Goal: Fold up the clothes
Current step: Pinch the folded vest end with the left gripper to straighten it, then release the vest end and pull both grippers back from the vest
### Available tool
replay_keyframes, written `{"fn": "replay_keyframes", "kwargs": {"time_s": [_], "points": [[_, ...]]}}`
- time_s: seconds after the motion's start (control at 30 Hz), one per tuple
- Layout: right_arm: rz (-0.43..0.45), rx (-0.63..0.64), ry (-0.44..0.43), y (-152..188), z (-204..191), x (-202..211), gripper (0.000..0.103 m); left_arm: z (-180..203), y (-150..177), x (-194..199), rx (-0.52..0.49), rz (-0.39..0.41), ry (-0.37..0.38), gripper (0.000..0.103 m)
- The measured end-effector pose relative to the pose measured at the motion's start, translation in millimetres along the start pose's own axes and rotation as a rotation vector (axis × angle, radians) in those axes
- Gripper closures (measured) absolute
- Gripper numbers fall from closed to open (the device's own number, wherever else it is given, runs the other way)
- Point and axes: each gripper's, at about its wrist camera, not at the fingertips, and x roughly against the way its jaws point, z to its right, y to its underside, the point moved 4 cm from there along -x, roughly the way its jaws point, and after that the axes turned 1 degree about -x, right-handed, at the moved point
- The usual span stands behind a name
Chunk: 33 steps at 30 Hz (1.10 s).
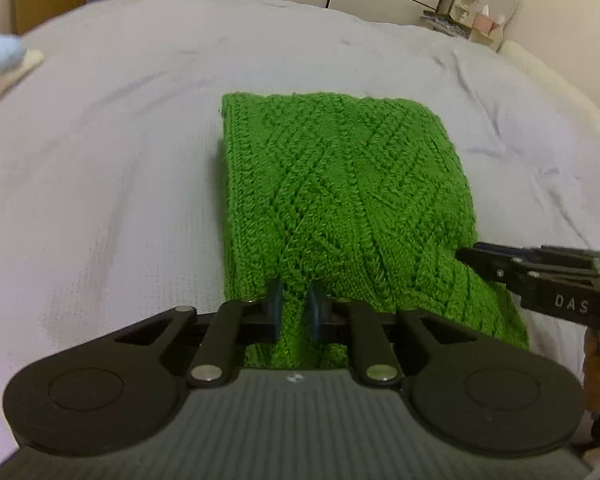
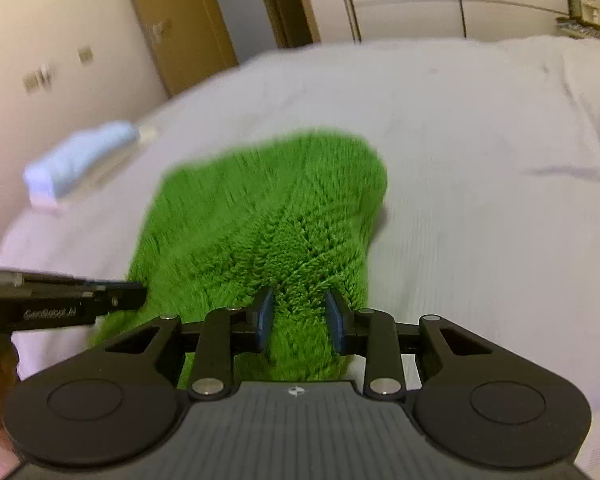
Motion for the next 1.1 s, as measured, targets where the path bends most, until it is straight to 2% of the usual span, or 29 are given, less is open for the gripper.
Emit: {"fn": "replay_keyframes", "kwargs": {"time_s": [0.07,0.13,0.23,0.27,0.33,0.4,0.47,0.6,0.67,0.77,0.87,1.03,1.1], "points": [[-0.015,-0.001,-0.008,-6,1,3,0.072,-4,-11,8,0.030,-0.002,0.023,0.090],[-0.009,-0.035,-0.043,-20,5,13,0.071,-5,-27,20,0.013,0.044,0.027,0.090],[0.055,-0.048,-0.052,-47,15,17,0.071,-4,-58,27,-0.018,0.118,0.040,0.089],[0.078,-0.046,-0.045,-56,19,15,0.071,-3,-68,23,-0.023,0.131,0.048,0.089],[0.118,-0.046,-0.034,-73,26,7,0.071,-2,-85,9,-0.048,0.138,0.019,0.089],[0.129,-0.057,-0.031,-84,34,-11,0.071,-2,-98,-10,-0.055,0.136,0.015,0.089],[0.125,-0.071,-0.030,-87,40,-28,0.071,-4,-104,-28,-0.061,0.114,0.007,0.089],[0.096,-0.094,-0.027,-88,50,-59,0.071,-14,-93,-61,-0.080,0.065,-0.024,0.087],[0.040,-0.070,-0.009,-82,50,-76,0.071,-18,-86,-72,-0.086,0.069,-0.024,0.087],[0.013,-0.050,0.007,-79,48,-87,0.071,-23,-87,-74,-0.057,0.063,-0.020,0.087],[0.019,-0.056,-0.002,-85,48,-77,0.070,-19,-91,-58,-0.029,0.058,-0.024,0.088],[0.106,-0.142,-0.027,-74,49,-19,0.069,-5,-90,-16,-0.032,0.059,-0.067,0.085],[0.115,-0.163,-0.047,-66,45,1,0.069,3,-83,-1,-0.037,0.049,-0.085,0.085]]}}
